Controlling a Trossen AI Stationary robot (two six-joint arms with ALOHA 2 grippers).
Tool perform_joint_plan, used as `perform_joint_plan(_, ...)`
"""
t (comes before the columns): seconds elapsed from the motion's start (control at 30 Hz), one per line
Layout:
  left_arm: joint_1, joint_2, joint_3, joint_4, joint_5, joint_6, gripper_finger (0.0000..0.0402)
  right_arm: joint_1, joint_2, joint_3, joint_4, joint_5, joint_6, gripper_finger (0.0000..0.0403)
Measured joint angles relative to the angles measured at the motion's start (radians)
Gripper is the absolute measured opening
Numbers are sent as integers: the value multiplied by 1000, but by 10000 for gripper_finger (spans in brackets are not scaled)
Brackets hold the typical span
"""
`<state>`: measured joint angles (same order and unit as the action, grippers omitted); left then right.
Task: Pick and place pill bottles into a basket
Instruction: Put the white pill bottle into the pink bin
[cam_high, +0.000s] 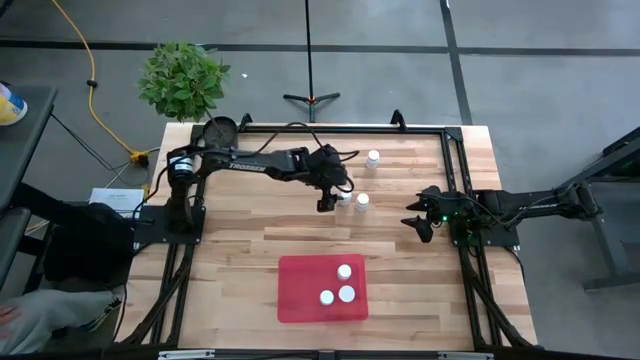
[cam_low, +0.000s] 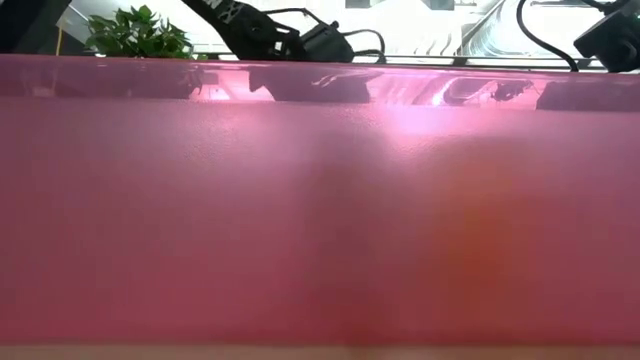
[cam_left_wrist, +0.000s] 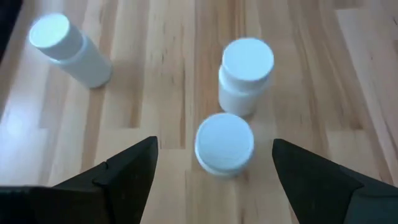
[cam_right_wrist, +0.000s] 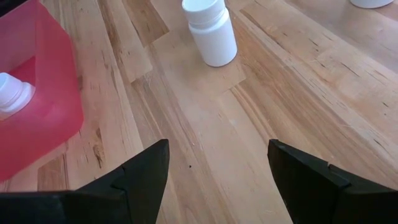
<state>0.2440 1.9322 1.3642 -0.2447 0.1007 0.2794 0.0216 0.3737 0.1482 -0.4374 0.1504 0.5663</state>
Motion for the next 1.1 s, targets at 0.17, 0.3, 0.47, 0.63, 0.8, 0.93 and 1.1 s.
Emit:
perform_joint_plan(0.17,5,26,0,17,7,-10,349,0,0,0,0,0,1,263)
perform_joint_plan(0.3,11,37,0,28,23,-34,349,0,0,0,-1,0,2,263)
perform_joint_plan(0.47,11,46,-3,19,28,-45,349,0,0,0,-2,0,2,263)
perform_joint_plan(0.63,11,45,-2,21,32,-49,349,0,0,0,-2,4,1,263)
perform_joint_plan(0.8,11,55,-3,56,48,-72,349,0,0,0,-3,4,0,264)
perform_joint_plan(0.93,11,55,-1,78,48,-78,349,0,0,0,-3,4,-1,264)
perform_joint_plan(1.1,11,55,-2,77,51,-79,349,0,0,0,-3,4,-1,264)
